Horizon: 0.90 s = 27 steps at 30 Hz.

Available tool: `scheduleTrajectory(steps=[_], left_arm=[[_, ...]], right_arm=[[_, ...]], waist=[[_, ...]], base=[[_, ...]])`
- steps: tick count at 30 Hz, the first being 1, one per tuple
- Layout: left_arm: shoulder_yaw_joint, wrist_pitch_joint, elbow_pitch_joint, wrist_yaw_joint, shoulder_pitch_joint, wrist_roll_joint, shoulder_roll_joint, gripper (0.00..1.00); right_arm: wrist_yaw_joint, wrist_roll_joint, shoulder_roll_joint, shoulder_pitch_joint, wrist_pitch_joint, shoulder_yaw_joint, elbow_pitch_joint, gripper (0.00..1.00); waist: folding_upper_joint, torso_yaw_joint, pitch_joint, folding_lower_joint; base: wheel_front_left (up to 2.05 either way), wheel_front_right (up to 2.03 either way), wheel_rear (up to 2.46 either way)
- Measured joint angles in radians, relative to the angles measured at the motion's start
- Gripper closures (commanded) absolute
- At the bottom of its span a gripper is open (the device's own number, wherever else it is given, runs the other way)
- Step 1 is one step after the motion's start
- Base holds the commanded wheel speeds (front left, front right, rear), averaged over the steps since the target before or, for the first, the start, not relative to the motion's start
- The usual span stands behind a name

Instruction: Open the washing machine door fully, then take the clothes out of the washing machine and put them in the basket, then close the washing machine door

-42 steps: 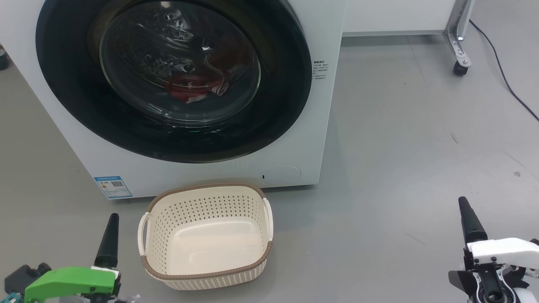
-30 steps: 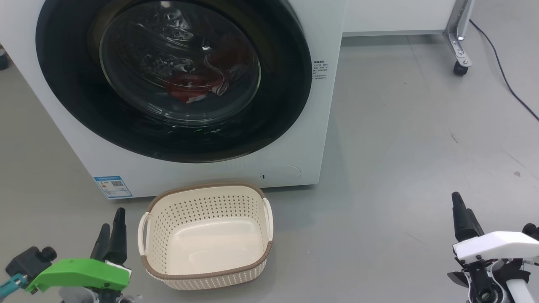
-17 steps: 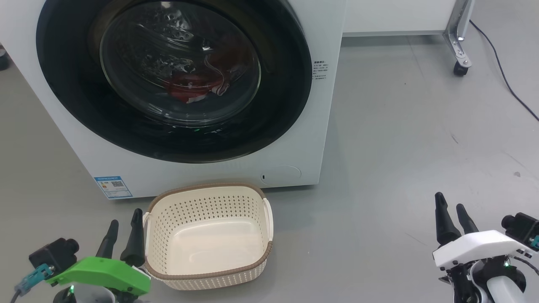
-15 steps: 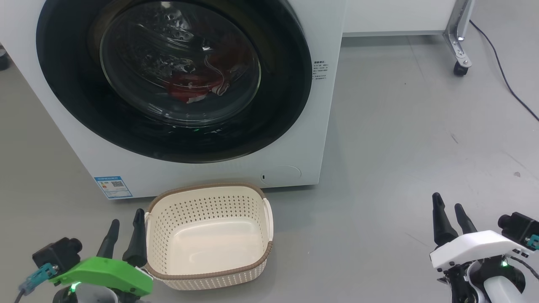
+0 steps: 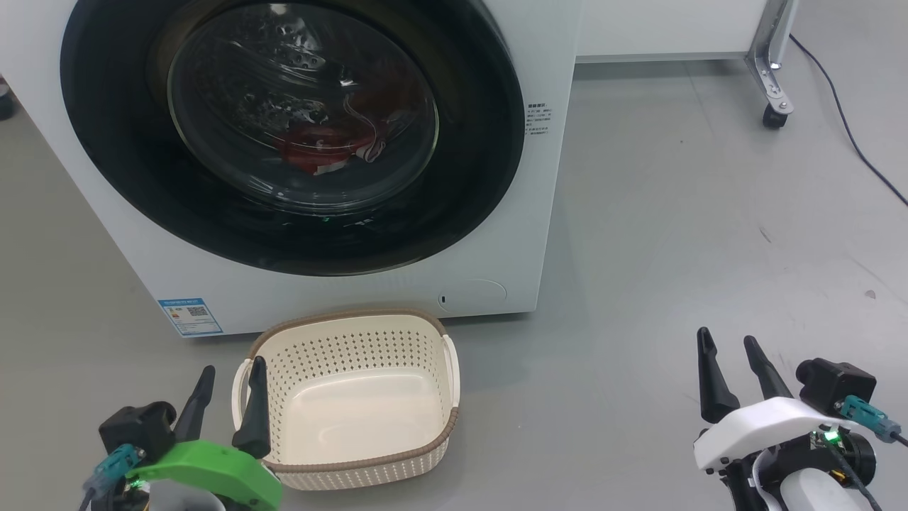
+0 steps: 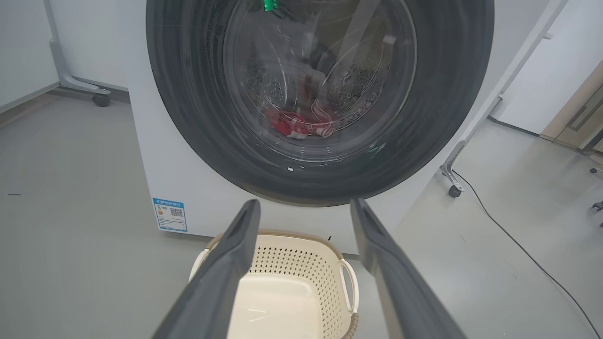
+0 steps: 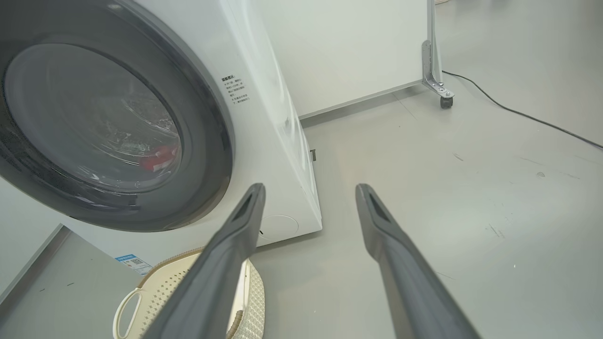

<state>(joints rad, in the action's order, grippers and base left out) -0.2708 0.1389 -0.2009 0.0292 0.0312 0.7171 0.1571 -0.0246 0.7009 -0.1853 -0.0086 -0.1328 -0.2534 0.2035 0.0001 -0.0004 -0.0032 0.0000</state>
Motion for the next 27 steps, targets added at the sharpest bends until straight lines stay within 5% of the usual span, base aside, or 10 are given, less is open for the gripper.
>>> scheduleTrajectory(steps=[27], left_arm=[[-0.094,0.091,0.007,0.07,-0.002,-0.335,0.008,0.0]], right_arm=[[-0.068,-0.343,-0.02,0.003,-0.09,-0.125,-0.021,0.0]], waist=[[0.0,0.004,-0.001,0.0]], base=[[0.0,0.0,0.0]])
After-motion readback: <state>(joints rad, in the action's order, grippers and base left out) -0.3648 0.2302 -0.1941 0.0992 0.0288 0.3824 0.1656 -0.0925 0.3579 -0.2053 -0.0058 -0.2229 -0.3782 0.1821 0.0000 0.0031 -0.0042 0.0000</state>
